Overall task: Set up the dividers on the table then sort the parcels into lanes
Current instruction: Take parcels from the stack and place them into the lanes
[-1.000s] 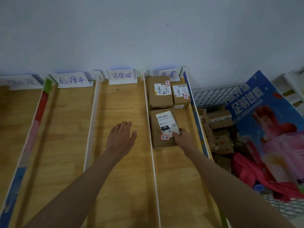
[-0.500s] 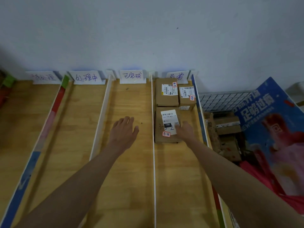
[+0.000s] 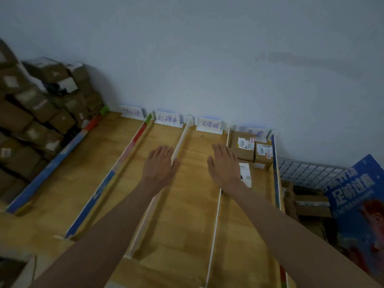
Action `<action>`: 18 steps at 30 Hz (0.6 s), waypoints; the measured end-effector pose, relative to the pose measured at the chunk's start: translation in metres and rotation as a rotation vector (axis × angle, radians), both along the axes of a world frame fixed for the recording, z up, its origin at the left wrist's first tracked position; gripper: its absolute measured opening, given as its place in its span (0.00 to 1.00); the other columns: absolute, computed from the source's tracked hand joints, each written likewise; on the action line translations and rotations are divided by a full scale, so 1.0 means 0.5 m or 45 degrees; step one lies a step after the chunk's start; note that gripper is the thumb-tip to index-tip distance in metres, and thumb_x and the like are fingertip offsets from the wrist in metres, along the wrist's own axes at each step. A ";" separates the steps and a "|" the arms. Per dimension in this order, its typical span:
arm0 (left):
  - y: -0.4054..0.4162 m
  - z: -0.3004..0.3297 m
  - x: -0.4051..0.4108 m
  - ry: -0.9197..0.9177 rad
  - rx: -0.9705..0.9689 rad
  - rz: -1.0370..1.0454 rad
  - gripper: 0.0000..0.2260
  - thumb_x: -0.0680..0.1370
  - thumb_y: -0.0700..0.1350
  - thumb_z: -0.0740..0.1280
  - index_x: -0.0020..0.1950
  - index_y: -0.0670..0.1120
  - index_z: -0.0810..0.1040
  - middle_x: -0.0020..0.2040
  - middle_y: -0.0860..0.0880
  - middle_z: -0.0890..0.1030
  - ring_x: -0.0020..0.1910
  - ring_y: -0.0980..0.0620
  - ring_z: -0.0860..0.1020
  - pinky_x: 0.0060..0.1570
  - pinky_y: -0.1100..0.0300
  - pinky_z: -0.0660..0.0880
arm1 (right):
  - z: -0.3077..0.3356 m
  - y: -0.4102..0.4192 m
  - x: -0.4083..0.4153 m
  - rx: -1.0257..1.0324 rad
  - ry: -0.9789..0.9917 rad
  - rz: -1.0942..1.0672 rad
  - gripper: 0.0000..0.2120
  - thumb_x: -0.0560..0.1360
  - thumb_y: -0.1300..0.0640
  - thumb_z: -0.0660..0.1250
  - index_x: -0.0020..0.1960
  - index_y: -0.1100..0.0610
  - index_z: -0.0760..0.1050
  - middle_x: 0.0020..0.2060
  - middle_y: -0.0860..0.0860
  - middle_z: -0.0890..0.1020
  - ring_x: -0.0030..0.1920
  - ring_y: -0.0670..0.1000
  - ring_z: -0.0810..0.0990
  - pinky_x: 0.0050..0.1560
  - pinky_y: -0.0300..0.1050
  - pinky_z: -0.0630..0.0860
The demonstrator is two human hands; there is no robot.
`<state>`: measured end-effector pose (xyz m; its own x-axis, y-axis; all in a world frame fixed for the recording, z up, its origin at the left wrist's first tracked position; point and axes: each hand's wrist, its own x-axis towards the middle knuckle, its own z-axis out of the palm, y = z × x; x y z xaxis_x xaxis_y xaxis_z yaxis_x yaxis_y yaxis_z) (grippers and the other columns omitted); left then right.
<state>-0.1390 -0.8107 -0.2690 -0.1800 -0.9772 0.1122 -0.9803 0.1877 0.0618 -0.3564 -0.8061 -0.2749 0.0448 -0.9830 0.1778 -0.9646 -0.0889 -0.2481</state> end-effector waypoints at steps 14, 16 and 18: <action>0.189 0.107 0.465 0.058 -0.128 0.475 0.20 0.83 0.52 0.57 0.71 0.44 0.71 0.69 0.45 0.74 0.68 0.45 0.71 0.68 0.49 0.64 | 0.112 0.036 0.443 -0.018 0.069 0.321 0.24 0.82 0.47 0.49 0.74 0.56 0.65 0.70 0.53 0.71 0.71 0.54 0.66 0.72 0.54 0.62; 0.214 0.120 0.538 0.015 -0.121 0.505 0.21 0.83 0.53 0.55 0.71 0.44 0.70 0.70 0.46 0.73 0.69 0.46 0.70 0.68 0.49 0.64 | 0.120 0.048 0.523 -0.032 0.056 0.355 0.23 0.82 0.47 0.49 0.72 0.56 0.67 0.68 0.53 0.73 0.69 0.54 0.68 0.70 0.53 0.64; 0.238 0.134 0.614 -0.023 -0.126 0.542 0.21 0.83 0.54 0.53 0.71 0.45 0.70 0.69 0.47 0.73 0.69 0.46 0.70 0.69 0.49 0.64 | 0.129 0.061 0.605 -0.039 0.026 0.383 0.23 0.82 0.46 0.49 0.71 0.56 0.68 0.67 0.53 0.74 0.69 0.54 0.69 0.70 0.53 0.64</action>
